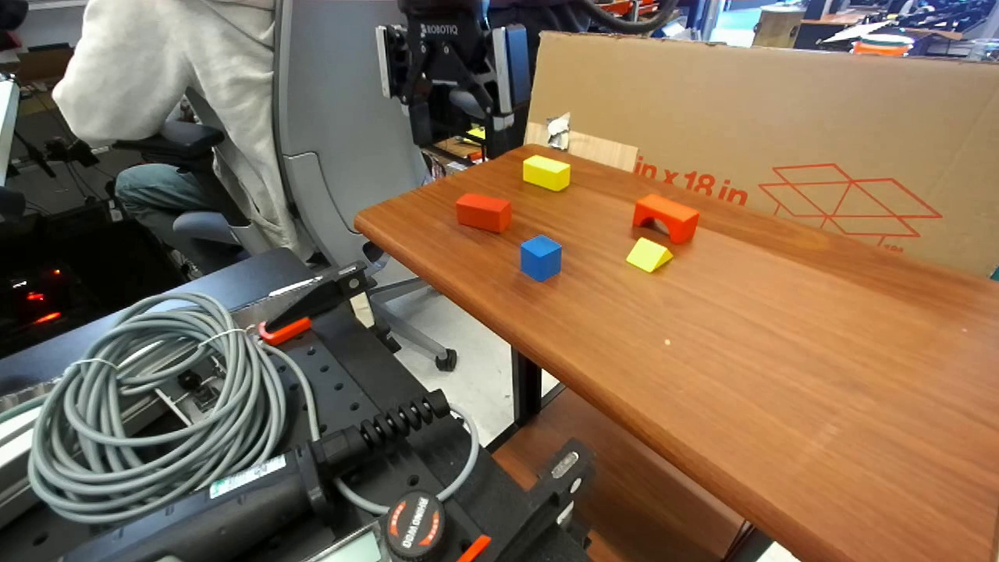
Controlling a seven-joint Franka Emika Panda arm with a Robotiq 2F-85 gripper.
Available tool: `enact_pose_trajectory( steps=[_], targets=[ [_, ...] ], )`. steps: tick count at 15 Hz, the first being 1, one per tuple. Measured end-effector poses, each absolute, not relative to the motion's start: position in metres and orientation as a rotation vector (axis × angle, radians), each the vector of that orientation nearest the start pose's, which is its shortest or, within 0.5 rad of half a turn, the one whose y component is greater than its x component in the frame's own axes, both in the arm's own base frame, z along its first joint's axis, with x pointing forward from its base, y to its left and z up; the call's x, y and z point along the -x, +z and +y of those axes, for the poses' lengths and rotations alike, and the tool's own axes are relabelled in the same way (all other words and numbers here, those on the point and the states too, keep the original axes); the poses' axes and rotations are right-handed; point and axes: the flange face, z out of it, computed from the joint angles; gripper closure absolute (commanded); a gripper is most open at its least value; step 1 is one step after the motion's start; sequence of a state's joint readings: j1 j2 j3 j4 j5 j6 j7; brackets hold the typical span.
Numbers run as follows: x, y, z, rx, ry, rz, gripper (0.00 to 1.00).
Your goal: Move the orange block on the left backward
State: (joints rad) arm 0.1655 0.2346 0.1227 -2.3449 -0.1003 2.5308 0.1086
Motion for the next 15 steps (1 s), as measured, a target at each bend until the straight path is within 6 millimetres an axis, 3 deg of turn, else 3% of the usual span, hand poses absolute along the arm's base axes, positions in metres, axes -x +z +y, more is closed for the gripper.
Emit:
enact_pose_trajectory(
  steps=[8, 15],
  targets=[
    [-0.502, 0.19, 0.136, 3.159, 0.156, -0.347, 0.0],
    [-0.515, 0.161, 0.145, 3.148, 0.163, -0.355, 0.0]
  ],
)
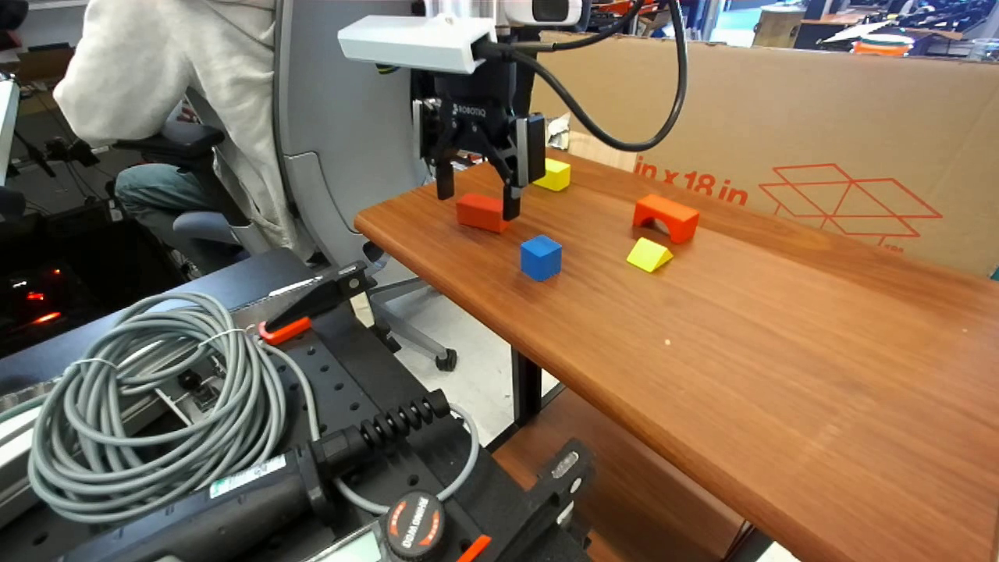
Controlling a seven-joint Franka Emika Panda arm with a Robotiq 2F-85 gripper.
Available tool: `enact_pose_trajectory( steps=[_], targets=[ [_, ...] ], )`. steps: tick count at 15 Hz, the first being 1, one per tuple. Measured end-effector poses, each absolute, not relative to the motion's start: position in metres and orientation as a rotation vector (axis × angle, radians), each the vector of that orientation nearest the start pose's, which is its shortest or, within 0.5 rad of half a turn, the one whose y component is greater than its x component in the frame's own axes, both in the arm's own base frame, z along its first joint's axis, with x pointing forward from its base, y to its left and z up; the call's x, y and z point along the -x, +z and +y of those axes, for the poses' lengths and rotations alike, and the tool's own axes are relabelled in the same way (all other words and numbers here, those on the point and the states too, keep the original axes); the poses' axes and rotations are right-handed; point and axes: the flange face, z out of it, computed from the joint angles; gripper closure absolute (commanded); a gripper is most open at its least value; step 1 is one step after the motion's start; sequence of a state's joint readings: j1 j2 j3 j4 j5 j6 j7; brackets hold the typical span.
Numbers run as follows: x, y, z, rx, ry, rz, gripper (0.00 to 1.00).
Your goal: Move the orange block on the left backward
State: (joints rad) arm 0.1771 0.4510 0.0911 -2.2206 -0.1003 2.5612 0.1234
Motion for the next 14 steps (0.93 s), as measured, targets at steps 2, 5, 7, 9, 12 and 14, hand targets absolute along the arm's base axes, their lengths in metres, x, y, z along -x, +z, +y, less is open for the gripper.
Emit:
enact_pose_trajectory(
  steps=[2, 5, 7, 9, 12, 14],
  targets=[
    [-0.519, 0.155, 0.149, 3.146, 0.148, -0.355, 0.0],
    [-0.525, 0.147, 0.154, 3.144, 0.121, -0.364, 0.0],
    [-0.528, 0.144, 0.159, 3.14, 0.1, -0.376, 0.0],
    [-0.529, 0.142, 0.165, 3.137, 0.084, -0.392, 0.26],
    [-0.529, 0.14, 0.173, 3.135, 0.082, -0.414, 0.49],
    [-0.529, 0.14, 0.175, 3.134, 0.082, -0.424, 0.59]
  ],
)
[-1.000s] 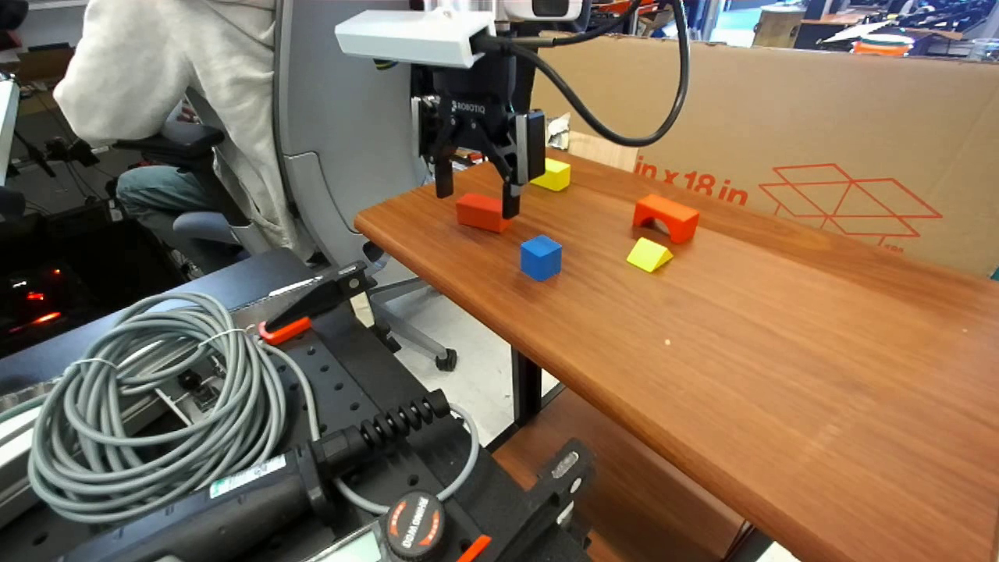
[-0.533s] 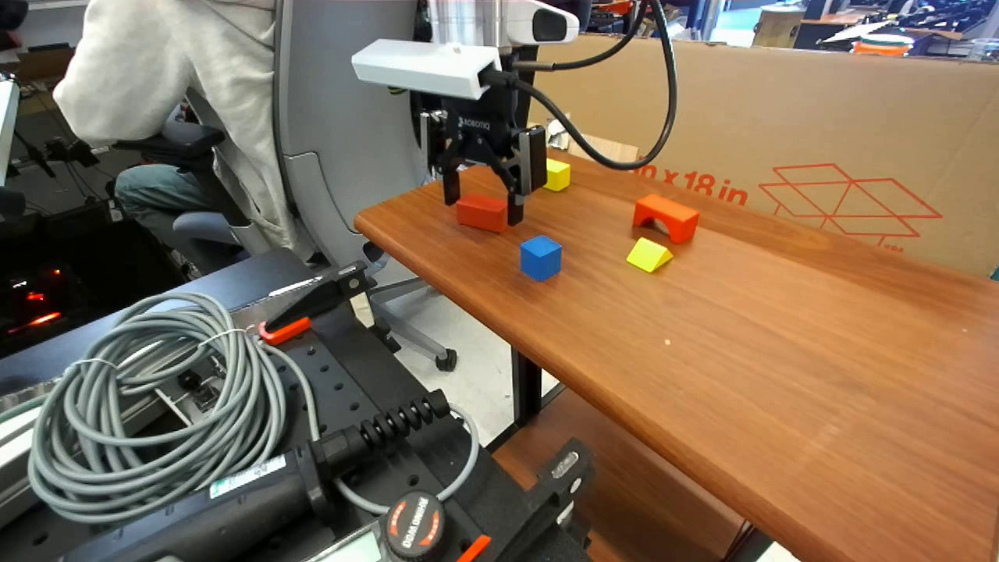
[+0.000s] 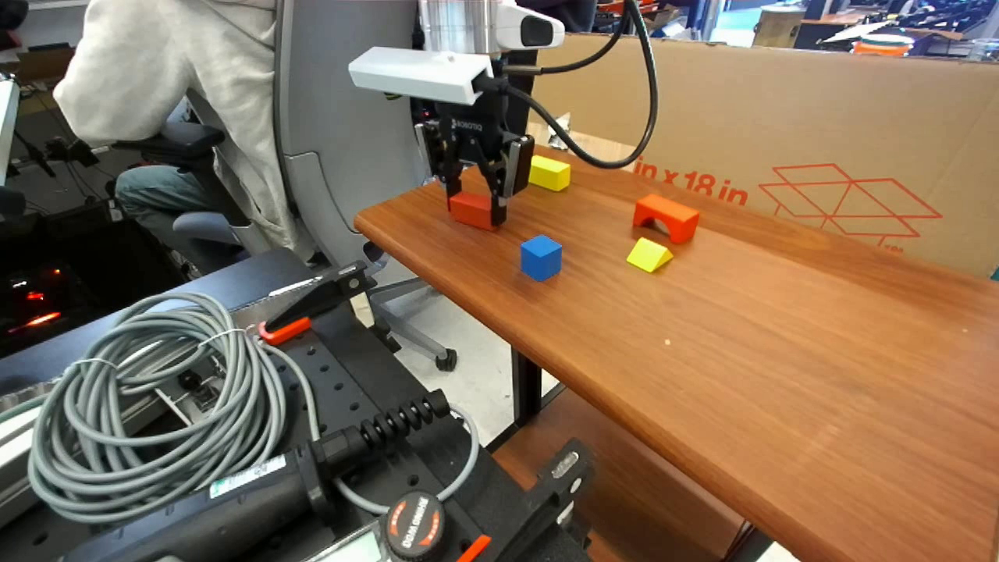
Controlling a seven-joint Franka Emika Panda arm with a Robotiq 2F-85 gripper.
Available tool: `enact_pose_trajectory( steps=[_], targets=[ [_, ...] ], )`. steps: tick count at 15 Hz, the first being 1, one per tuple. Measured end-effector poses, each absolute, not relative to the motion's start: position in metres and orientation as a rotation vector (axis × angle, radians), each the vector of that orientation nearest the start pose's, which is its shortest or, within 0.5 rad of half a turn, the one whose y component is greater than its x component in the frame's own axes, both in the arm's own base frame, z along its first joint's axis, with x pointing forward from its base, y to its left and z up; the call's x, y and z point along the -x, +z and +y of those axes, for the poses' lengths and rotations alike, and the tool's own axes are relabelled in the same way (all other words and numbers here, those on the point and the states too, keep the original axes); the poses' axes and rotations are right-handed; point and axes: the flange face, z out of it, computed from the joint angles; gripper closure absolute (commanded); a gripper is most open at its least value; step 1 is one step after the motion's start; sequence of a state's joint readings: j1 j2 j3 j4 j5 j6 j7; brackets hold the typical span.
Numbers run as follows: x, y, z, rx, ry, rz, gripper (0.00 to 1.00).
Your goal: Move the orange block on the left backward
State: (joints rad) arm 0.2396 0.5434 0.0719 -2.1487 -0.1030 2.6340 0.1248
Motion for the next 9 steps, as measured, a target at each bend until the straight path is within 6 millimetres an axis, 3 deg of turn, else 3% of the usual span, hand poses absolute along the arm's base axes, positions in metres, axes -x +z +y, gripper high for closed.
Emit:
enact_pose_trajectory(
  steps=[6, 9],
  targets=[
    [-0.532, 0.146, 0.171, 3.131, 0.064, -0.433, 0.59],
    [-0.545, 0.155, 0.164, 3.124, 0.036, -0.451, 0.59]
  ],
)
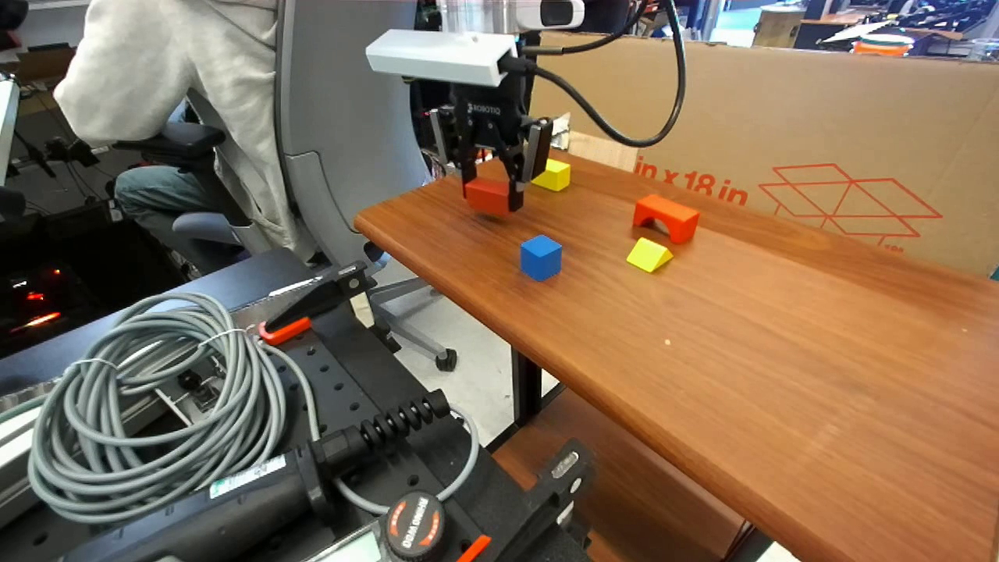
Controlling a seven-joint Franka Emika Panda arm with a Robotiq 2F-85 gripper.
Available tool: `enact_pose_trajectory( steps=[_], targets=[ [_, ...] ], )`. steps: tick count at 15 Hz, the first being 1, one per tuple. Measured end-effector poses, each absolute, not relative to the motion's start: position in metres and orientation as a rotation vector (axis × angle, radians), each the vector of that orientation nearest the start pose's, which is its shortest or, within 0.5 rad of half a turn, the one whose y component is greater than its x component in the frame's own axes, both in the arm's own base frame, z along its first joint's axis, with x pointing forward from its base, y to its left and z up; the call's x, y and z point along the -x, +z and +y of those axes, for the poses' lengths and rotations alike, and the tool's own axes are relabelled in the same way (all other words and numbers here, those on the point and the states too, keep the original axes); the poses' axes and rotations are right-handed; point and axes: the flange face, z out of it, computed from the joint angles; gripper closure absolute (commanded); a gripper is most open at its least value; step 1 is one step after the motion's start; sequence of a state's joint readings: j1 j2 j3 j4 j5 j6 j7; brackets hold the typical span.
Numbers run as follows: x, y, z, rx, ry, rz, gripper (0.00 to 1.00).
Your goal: Move the orange block on the left backward
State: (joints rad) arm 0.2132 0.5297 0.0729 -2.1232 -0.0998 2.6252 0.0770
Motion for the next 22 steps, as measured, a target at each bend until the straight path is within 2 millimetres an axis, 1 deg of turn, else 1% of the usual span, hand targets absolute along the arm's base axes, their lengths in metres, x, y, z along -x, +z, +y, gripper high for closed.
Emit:
enact_pose_trajectory(
  steps=[3, 6, 9, 12, 16, 17, 18, 19, 20, 21, 22],
  targets=[
    [-0.564, 0.165, 0.152, 3.128, 0.006, -0.425, 0.59],
    [-0.584, 0.168, 0.137, 3.137, 0.012, -0.382, 0.59],
    [-0.602, 0.16, 0.127, 3.146, 0.055, -0.341, 0.59],
    [-0.615, 0.141, 0.125, 3.152, 0.119, -0.324, 0.59],
    [-0.631, 0.14, 0.126, 3.157, 0.153, -0.306, 0.59],
    [-0.634, 0.141, 0.126, 3.158, 0.156, -0.299, 0.37],
    [-0.636, 0.141, 0.126, 3.158, 0.154, -0.297, 0.09],
    [-0.638, 0.141, 0.127, 3.158, 0.15, -0.296, 0.08],
    [-0.638, 0.141, 0.127, 3.158, 0.149, -0.297, 0.03],
    [-0.638, 0.141, 0.128, 3.158, 0.149, -0.299, 0.0],
    [-0.637, 0.141, 0.129, 3.158, 0.147, -0.302, 0.0]
  ],
)
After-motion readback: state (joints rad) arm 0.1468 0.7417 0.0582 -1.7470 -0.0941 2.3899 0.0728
